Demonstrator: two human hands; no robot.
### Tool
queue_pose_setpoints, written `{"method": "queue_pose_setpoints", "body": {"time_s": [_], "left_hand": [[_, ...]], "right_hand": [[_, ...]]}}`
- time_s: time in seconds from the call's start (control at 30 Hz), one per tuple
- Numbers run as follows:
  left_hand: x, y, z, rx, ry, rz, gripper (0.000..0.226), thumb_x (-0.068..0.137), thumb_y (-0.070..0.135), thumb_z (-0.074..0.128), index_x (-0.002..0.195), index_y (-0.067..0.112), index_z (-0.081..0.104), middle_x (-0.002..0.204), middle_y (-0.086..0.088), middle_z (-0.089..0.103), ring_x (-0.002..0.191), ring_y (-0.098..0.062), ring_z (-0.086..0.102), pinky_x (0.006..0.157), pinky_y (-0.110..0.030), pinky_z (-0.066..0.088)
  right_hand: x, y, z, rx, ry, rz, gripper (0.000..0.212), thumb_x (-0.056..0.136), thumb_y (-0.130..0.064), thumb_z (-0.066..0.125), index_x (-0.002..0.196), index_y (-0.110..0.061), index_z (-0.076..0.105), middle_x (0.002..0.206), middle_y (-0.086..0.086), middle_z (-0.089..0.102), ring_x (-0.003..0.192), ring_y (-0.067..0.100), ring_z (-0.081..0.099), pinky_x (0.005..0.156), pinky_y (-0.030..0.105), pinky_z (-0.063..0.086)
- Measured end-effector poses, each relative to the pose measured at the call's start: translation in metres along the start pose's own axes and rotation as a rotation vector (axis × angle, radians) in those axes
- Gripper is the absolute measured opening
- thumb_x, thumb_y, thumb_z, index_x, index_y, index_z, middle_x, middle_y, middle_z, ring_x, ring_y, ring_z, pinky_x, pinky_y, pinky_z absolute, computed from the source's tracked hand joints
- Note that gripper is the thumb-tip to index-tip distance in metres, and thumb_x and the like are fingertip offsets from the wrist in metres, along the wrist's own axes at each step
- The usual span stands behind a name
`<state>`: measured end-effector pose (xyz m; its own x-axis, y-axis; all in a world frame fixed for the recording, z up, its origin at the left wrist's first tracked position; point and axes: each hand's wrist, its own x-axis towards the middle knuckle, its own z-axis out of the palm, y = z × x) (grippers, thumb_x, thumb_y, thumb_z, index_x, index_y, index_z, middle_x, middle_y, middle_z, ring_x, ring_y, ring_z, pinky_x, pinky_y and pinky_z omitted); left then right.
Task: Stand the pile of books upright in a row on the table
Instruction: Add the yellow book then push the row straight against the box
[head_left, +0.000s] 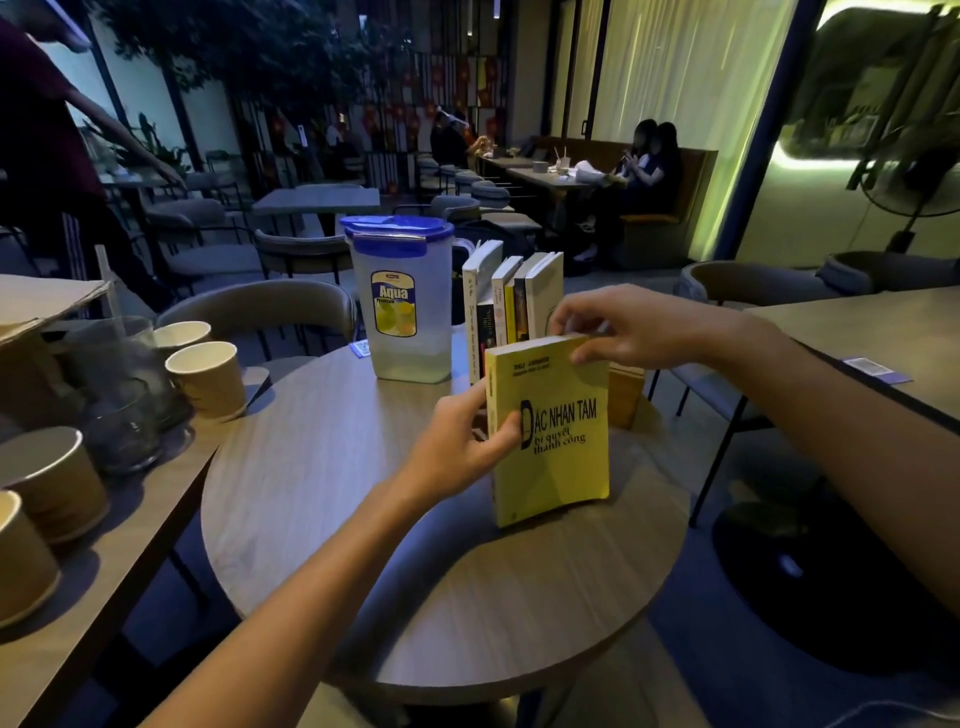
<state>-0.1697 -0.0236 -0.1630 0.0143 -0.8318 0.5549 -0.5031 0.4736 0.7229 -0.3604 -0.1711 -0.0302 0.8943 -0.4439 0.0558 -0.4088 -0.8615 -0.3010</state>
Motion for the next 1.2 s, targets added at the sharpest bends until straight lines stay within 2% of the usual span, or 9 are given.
{"method": "queue_pose_setpoints", "body": {"time_s": [0.1,0.23,0.43,0.57,0.7,0.83,1.0,1.1,1.2], "left_hand": [[-0.003,-0.008,-0.003,0.087,-0.149,-0.063,0.031,0.096,0.022,0.065,0.122,0.007,0.061,0.119,-0.002,0.069,0.099,-0.005,0.069,0.068,-0.013,0.054],[-0.005,-0.010,0.002,0.105,-0.188,-0.068,0.029,0.099,0.017,0.061,0.123,0.001,0.059,0.123,-0.009,0.066,0.072,0.013,0.064,0.053,-0.008,0.048],[0.019,-0.008,0.006,0.128,-0.043,0.017,0.031,0.098,0.018,0.062,0.124,0.002,0.060,0.125,-0.010,0.066,0.077,0.001,0.070,0.056,-0.011,0.051],[0.060,0.007,0.004,0.264,0.109,0.087,0.027,0.092,0.020,0.068,0.117,0.011,0.066,0.120,-0.006,0.069,0.102,-0.015,0.069,0.074,-0.024,0.061],[0.099,0.017,0.008,0.433,0.212,0.174,0.025,0.091,0.025,0.068,0.108,0.008,0.068,0.106,-0.008,0.071,0.092,-0.017,0.067,0.075,-0.028,0.059],[0.122,0.003,0.021,0.561,0.256,0.171,0.026,0.092,0.033,0.068,0.107,0.013,0.061,0.103,-0.004,0.070,0.085,-0.013,0.066,0.067,-0.027,0.059],[0.125,-0.009,0.041,0.567,0.295,0.100,0.027,0.094,0.033,0.066,0.109,0.012,0.059,0.105,-0.005,0.070,0.084,-0.016,0.069,0.067,-0.027,0.060],[0.124,-0.012,0.048,0.539,0.309,0.089,0.025,0.094,0.031,0.067,0.108,0.012,0.059,0.105,-0.004,0.070,0.085,-0.012,0.069,0.067,-0.018,0.056],[0.125,-0.017,0.049,0.523,0.291,0.043,0.031,0.093,0.032,0.069,0.112,0.011,0.058,0.113,-0.008,0.071,0.094,-0.017,0.071,0.064,-0.009,0.047]], "right_hand": [[0.001,0.006,0.008,0.010,0.024,0.007,0.033,0.091,-0.022,0.070,0.121,-0.031,0.059,0.119,-0.009,0.060,0.115,0.011,0.057,0.094,0.031,0.049],[0.002,0.013,0.014,0.027,0.000,0.039,0.038,0.087,-0.018,0.074,0.120,-0.027,0.058,0.118,-0.011,0.061,0.114,0.010,0.059,0.098,0.035,0.051],[0.004,0.025,0.007,0.196,0.286,-0.055,0.041,0.090,-0.010,0.070,0.128,-0.016,0.057,0.118,-0.003,0.065,0.108,0.013,0.068,0.085,0.032,0.060],[0.015,0.031,-0.016,0.202,0.501,-0.095,0.042,0.093,0.001,0.060,0.132,-0.015,0.055,0.123,0.006,0.062,0.113,0.019,0.063,0.091,0.033,0.058],[0.030,0.038,-0.036,0.220,0.662,-0.085,0.043,0.088,0.009,0.053,0.126,-0.011,0.057,0.116,0.015,0.063,0.105,0.027,0.064,0.089,0.035,0.059],[0.041,0.046,-0.039,0.236,0.706,-0.029,0.045,0.088,0.008,0.053,0.126,-0.014,0.058,0.111,0.009,0.065,0.094,0.017,0.064,0.077,0.027,0.055],[0.048,0.057,-0.020,0.376,0.615,0.185,0.062,0.093,-0.006,0.066,0.147,-0.017,0.037,0.115,0.000,0.065,0.098,0.015,0.068,0.084,0.031,0.059],[0.051,0.067,0.002,0.147,0.316,0.394,0.040,0.091,-0.016,0.071,0.128,-0.012,0.056,0.112,0.004,0.067,0.096,0.019,0.068,0.080,0.036,0.059],[0.053,0.075,0.027,-0.069,0.094,0.428,0.021,0.092,-0.033,0.070,0.104,-0.019,0.061,0.096,-0.001,0.065,0.080,0.010,0.063,0.064,0.024,0.050]]}}
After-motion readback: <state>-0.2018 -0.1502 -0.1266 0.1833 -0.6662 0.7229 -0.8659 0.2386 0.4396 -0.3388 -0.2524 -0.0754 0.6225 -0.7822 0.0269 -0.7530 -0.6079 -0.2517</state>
